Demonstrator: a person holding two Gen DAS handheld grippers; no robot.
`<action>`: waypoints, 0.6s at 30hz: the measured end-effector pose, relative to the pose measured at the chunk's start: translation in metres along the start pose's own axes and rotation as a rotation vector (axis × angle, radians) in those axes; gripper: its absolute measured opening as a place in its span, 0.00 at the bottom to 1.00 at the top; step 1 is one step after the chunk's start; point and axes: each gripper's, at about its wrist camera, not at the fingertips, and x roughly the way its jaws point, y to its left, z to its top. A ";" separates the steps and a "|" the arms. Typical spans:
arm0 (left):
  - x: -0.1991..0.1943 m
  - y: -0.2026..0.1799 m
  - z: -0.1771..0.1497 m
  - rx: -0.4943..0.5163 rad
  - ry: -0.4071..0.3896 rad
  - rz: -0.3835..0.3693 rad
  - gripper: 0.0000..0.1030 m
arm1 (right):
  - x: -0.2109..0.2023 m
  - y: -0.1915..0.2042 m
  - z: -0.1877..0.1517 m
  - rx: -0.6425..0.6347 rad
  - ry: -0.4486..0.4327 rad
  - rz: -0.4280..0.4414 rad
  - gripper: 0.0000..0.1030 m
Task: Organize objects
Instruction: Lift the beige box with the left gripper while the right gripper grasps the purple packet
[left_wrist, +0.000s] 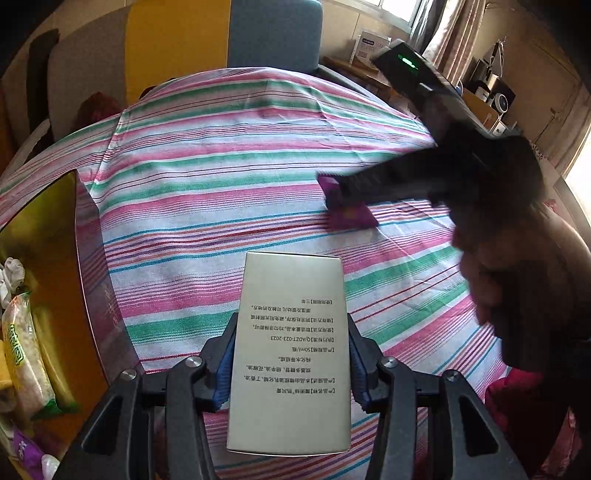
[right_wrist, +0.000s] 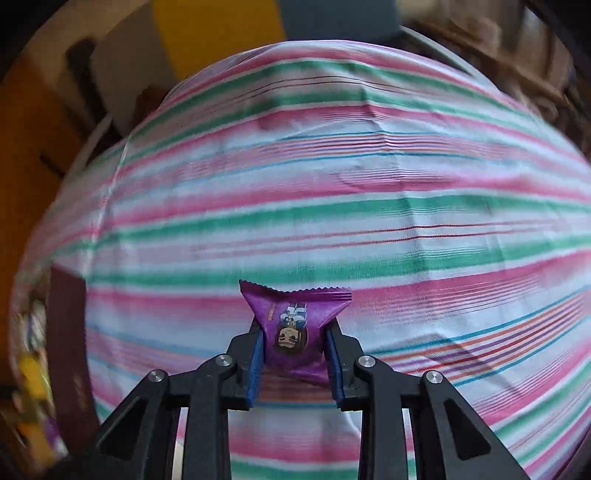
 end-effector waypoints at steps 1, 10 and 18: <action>0.000 0.000 0.000 -0.001 -0.003 0.003 0.49 | -0.001 0.001 -0.005 -0.042 0.016 -0.004 0.28; -0.033 -0.002 -0.005 0.004 -0.105 0.050 0.49 | -0.012 -0.021 -0.032 -0.113 0.009 0.002 0.29; -0.073 0.000 -0.010 0.018 -0.203 0.090 0.49 | -0.008 -0.008 -0.035 -0.161 -0.014 -0.026 0.30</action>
